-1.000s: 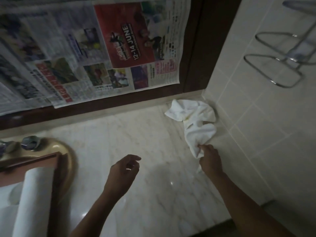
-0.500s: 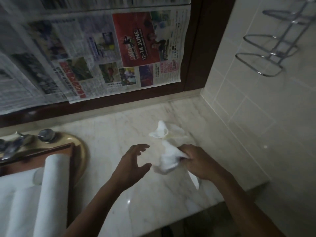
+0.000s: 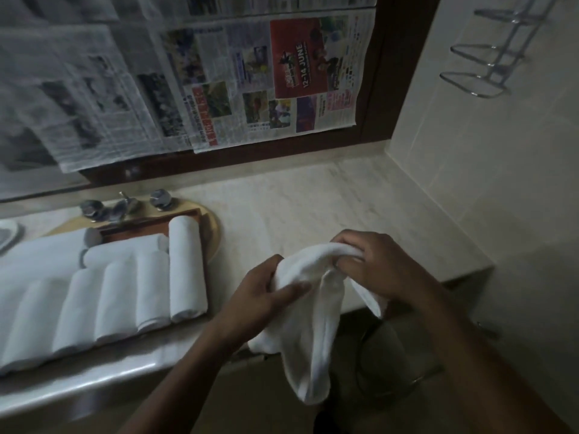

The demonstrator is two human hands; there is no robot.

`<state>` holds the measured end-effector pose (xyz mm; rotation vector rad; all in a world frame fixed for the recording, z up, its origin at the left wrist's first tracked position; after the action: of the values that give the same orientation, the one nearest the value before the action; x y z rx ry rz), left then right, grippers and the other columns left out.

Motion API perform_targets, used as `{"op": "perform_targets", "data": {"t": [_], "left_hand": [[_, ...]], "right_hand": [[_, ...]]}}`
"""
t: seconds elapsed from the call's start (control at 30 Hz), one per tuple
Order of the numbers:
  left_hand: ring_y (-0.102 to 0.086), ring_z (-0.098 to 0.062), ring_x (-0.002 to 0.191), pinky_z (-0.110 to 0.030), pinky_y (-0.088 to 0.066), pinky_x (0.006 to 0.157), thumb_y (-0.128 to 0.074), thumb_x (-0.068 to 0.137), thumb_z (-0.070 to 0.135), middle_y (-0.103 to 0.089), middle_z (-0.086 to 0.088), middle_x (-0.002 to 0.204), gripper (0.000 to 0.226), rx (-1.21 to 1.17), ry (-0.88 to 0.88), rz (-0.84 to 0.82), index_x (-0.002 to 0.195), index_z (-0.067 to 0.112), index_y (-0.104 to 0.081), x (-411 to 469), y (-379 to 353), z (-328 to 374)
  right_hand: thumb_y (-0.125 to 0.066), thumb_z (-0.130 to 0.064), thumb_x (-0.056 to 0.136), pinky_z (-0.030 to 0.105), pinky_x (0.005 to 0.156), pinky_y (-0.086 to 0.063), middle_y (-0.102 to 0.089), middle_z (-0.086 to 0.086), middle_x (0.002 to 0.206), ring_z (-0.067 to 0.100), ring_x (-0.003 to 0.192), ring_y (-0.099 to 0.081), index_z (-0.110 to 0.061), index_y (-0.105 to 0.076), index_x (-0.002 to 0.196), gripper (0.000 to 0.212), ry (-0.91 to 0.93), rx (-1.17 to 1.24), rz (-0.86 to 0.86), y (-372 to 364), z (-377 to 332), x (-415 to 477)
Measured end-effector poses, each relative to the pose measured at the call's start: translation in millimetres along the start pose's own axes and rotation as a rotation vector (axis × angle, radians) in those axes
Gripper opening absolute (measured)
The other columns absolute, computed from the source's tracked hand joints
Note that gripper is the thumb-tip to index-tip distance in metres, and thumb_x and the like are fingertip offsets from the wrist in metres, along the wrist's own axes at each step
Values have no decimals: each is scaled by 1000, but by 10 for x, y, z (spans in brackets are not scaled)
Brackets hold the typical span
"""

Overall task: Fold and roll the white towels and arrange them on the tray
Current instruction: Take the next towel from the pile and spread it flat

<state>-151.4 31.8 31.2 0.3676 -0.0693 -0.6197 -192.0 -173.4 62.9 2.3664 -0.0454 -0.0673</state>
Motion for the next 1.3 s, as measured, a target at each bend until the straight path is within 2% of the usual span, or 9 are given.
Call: {"op": "perform_targets", "data": {"t": [0.17, 0.3, 0.43, 0.5, 0.67, 0.77, 0.97, 1.2, 1.3], "left_hand": [[-68, -15, 85, -49, -60, 77, -68, 94, 50, -69, 1, 94, 37, -46, 59, 184, 97, 14, -66, -462, 277, 39], [-70, -21, 87, -50, -60, 79, -63, 88, 52, -72, -5, 95, 41, -88, 84, 207, 99, 13, -70, -653, 448, -40], [-68, -14, 84, -37, -56, 72, -69, 83, 36, -69, -2, 92, 20, 114, 33, 69, 96, 21, -65, -692, 471, -114], [-66, -9, 91, -34, -57, 74, -75, 83, 30, -65, 6, 99, 29, 158, -4, 12, 106, 25, -58, -689, 373, -97], [-67, -1, 89, -37, -61, 77, -74, 89, 42, -68, 9, 101, 29, 121, -12, 228, 110, 28, -60, -674, 543, -103], [-67, 1, 93, -31, -61, 77, -68, 97, 34, -69, 7, 106, 21, 53, -19, 305, 115, 24, -62, -755, 656, -100], [-70, -9, 92, -34, -58, 83, -58, 103, 42, -75, 9, 102, 23, -183, 59, 412, 118, 30, -70, -868, 738, -174], [-71, -12, 103, -32, -58, 90, -53, 106, 30, -76, 3, 109, 25, -163, -14, 245, 116, 19, -74, -879, 657, 73], [-72, -14, 96, -40, -59, 88, -57, 93, 34, -77, 3, 101, 26, -131, 0, 249, 106, 24, -76, -912, 739, 96]], "right_hand": [[-67, -17, 93, 25, 64, -50, -68, -14, 82, 4, 74, -64, -34, -70, 94, 17, -55, -160, 99, -78, 0, -181], [-66, -15, 95, 21, 68, -54, -70, -17, 90, 3, 84, -65, -33, -71, 98, 19, -59, 0, 168, -130, -84, -240], [-63, -10, 96, 15, 67, -52, -70, -16, 97, -1, 91, -64, -28, -71, 105, 21, 105, 170, 148, -298, -528, -279], [-65, -8, 93, 16, 75, -55, -72, -16, 99, 0, 94, -66, -28, -73, 106, 25, 191, 158, 86, -460, -788, -274], [-76, -10, 85, 17, 73, -55, -73, -15, 98, 2, 91, -68, -29, -73, 105, 27, 244, 208, 124, -560, -953, -209], [-85, -20, 83, 16, 72, -53, -72, -16, 99, 1, 91, -67, -30, -70, 108, 31, 214, 191, 158, -522, -838, -173], [-78, -19, 89, 40, 89, -59, -76, -7, 90, 10, 91, -72, -23, -75, 94, 7, 143, 413, 167, -470, -812, -144], [-73, -48, 88, 34, 95, -58, -74, -12, 115, 3, 108, -68, -32, -68, 121, 37, 145, 403, -40, -898, -950, -177], [-72, -31, 95, 24, 82, -58, -75, -9, 103, 4, 95, -70, -27, -72, 112, 18, 162, 408, 36, -816, -964, -173]]}}
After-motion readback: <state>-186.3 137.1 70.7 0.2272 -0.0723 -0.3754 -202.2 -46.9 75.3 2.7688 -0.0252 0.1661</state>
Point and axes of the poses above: each hand's wrist, its own x-axis towards the middle knuckle, its own y-axis out of the back of the hand, z = x × y, the point moved 6 cm from there along x, towards the middle knuckle
